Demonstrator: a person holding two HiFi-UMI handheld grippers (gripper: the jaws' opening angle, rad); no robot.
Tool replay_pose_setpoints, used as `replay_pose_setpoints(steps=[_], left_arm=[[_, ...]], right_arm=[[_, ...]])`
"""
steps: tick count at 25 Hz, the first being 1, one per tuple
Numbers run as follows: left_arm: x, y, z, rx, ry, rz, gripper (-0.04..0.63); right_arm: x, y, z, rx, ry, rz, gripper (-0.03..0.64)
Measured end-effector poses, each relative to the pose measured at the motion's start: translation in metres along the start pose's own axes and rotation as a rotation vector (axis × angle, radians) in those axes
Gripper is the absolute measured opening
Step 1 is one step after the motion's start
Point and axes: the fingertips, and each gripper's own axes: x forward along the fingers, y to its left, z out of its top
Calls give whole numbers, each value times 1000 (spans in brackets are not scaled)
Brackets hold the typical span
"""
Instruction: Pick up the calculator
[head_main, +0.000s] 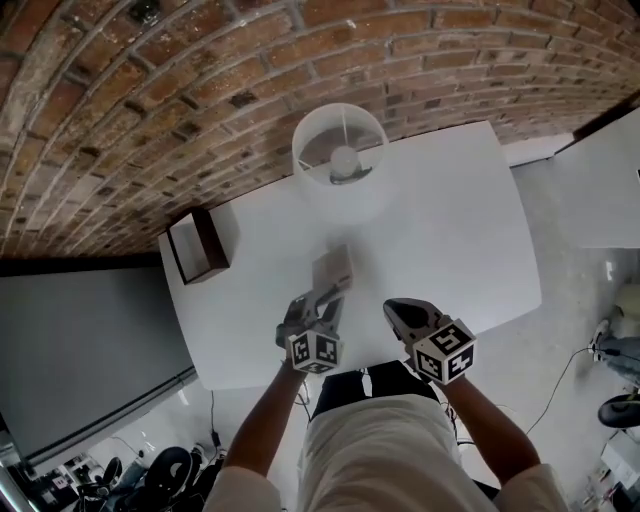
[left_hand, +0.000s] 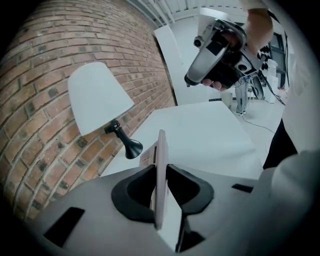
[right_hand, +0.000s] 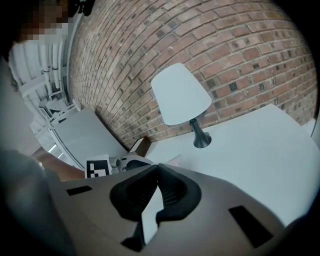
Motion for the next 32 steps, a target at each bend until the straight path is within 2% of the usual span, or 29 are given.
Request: replay_pose_setpoints(steps=[12, 18, 24, 32], left_arm=[[-102, 38, 16, -246, -115, 138, 92], [-164, 47, 22, -286, -189, 213, 91], [-223, 49, 20, -348, -257, 265, 91], [-278, 53, 22, -362, -330, 317, 91]], right_arm=[[-10, 63, 18, -107, -15, 25, 12], [-22, 104, 22, -166, -35, 18, 12], [-41, 136, 31, -211, -102, -42, 12], [-68, 176, 31, -277, -168, -105, 12]])
